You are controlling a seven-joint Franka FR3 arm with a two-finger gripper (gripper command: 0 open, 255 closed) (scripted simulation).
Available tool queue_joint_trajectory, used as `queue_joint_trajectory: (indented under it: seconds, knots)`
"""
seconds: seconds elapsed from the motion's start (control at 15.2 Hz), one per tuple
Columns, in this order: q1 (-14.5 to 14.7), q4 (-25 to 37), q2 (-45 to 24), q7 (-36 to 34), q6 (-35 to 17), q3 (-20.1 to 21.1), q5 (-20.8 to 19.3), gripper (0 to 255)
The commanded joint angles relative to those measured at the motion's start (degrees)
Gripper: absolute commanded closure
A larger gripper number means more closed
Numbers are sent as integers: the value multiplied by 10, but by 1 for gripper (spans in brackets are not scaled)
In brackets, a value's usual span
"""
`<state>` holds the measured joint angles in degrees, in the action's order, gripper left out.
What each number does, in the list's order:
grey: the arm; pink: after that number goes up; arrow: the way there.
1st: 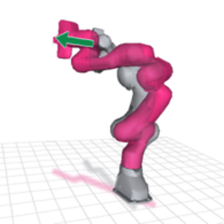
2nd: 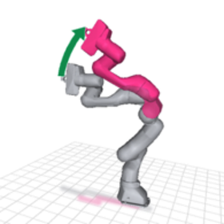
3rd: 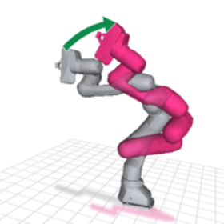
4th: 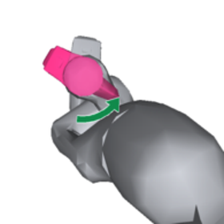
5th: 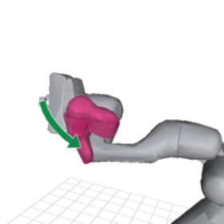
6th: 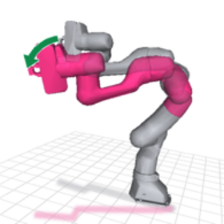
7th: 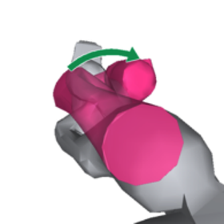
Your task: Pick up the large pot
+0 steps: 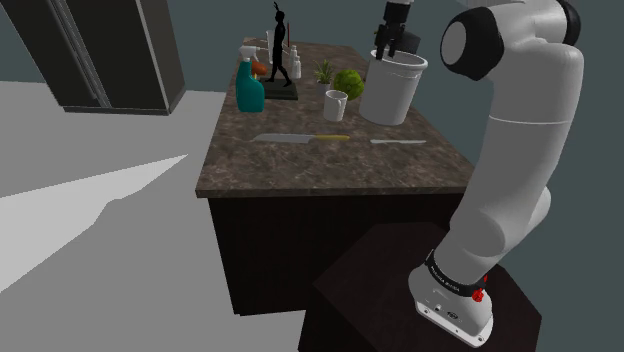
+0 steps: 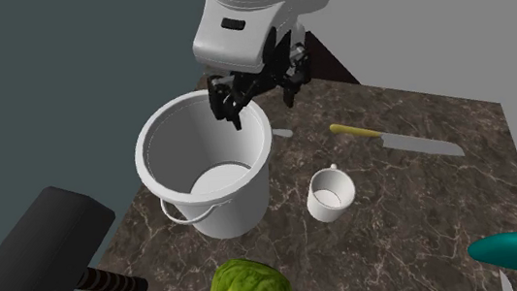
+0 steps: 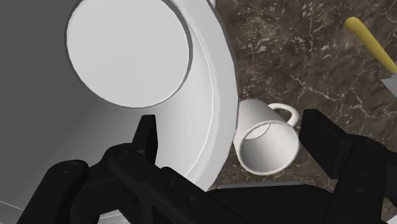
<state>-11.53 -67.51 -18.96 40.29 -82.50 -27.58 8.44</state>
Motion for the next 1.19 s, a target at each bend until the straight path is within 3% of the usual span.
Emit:
queue_joint_trajectory:
  seconds: [0.0,0.4,0.46,1.12]
  knots:
    - [0,-12,-2,2,-14,1,1,0]
    - [10,-69,13,0,-57,1,-6,0]
    - [10,-69,13,0,-57,1,-6,255]
    - [8,-58,10,1,-48,1,-5,255]
